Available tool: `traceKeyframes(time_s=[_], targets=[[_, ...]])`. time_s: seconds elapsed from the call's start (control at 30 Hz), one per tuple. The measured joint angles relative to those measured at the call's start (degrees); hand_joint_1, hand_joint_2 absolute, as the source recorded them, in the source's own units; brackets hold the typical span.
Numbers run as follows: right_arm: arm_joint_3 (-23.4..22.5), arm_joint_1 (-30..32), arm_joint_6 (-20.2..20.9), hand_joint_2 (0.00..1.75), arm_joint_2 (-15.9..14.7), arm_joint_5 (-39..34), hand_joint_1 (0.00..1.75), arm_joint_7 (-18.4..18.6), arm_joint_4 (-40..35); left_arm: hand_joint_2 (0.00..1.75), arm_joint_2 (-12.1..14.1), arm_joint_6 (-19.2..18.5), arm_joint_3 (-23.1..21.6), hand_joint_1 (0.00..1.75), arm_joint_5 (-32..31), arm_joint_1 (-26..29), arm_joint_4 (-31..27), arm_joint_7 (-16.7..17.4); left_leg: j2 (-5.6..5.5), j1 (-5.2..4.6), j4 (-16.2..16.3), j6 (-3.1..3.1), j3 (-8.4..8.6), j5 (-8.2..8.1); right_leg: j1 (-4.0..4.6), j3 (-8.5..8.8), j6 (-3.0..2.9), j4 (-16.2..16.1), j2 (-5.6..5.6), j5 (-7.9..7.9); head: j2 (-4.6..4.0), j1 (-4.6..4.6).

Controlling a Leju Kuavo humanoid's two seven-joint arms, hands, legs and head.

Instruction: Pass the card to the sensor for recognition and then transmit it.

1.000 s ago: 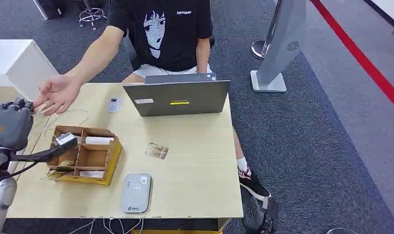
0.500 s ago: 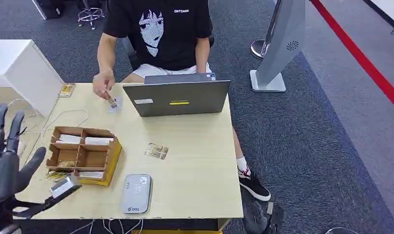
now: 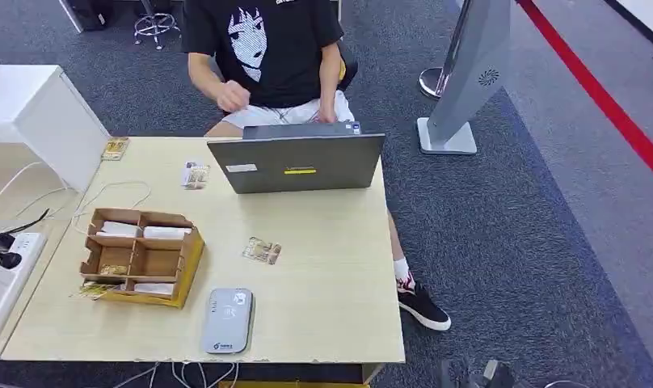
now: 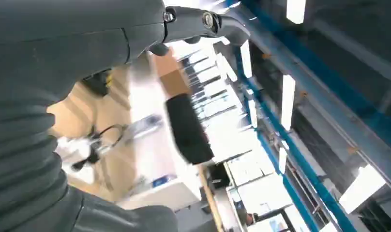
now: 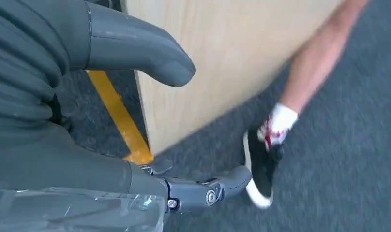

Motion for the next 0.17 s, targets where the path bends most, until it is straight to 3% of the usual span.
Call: traceKeyframes(time_s=[0.07, 0.17], targets=[[-2.34, 0.22, 0.31, 1.75, 0.73, 1.76, 0.00, 0.80, -1.39, 1.75, -1.96, -4.07, 3.15, 0.00, 3.71, -0.08, 3.15, 0.77, 0.03, 0.03, 0.00, -0.01, 0.03, 0.00, 0.01, 0.01, -0.01, 0.00, 0.00, 0.00, 0.00, 0.00], [-5.68, 0.30, 2.71, 1.75, 1.03, 3.72, 0.00, 1.41, -1.87, 1.75, -4.16, -11.04, 7.91, 0.00, 8.14, -1.36, 11.11, 6.48, 0.03, 0.00, -0.01, -0.01, 0.06, 0.00, 0.00, 0.01, -0.04, 0.01, 0.00, -0.02, 0.00, -0.13]])
